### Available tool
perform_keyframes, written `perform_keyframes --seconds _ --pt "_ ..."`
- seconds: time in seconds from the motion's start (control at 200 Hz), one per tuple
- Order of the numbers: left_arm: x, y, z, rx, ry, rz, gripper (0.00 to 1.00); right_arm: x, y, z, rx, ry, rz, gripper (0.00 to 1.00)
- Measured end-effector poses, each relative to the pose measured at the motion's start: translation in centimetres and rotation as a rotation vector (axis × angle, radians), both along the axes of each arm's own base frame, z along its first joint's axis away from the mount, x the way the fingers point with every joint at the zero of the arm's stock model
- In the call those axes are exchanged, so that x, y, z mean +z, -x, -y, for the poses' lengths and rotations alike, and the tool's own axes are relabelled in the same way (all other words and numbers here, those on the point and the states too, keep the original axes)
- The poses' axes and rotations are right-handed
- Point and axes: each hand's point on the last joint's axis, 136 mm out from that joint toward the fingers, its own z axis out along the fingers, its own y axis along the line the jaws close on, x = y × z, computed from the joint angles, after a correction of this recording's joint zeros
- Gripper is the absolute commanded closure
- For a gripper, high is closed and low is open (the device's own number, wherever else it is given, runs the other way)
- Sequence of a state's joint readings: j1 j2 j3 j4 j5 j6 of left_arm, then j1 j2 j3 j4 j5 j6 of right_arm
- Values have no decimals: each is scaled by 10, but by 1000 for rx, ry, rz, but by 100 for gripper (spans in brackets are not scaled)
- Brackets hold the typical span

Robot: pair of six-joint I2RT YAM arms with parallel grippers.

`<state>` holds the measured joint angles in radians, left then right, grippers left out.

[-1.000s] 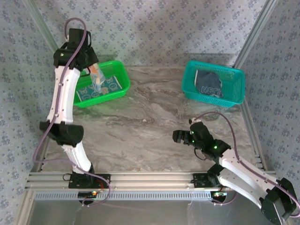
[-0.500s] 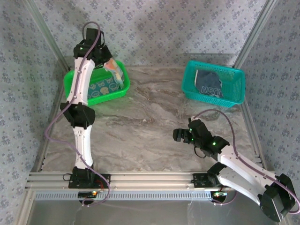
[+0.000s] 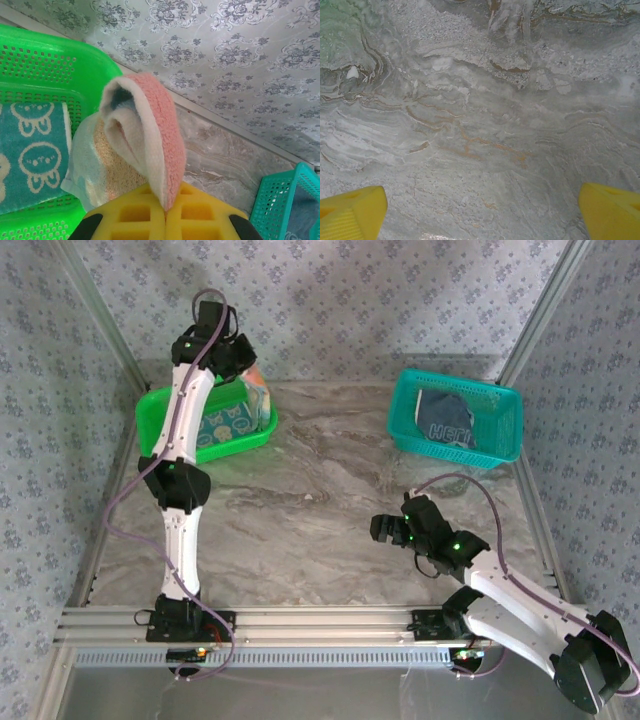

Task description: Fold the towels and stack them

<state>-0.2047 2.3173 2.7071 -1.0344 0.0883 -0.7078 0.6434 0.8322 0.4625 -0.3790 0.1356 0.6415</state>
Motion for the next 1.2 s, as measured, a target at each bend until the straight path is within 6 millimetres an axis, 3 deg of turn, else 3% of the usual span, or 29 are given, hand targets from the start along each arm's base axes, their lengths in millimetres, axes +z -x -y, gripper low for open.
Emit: perform_keyframes --seconds 0.44,0.65,0.959,1.199 --pt "10 -7 20 18 113 28 100 -7 3 2 -5 6 -16 0" --pt "2 -7 19 13 89 11 100 -10 4 4 -8 8 -22 0" --pt "-18 -1 -12 31 -9 -53 100 -12 3 3 -14 6 -27 0" --pt "-49 4 -46 73 -76 -141 100 -16 4 3 -14 14 -39 0"
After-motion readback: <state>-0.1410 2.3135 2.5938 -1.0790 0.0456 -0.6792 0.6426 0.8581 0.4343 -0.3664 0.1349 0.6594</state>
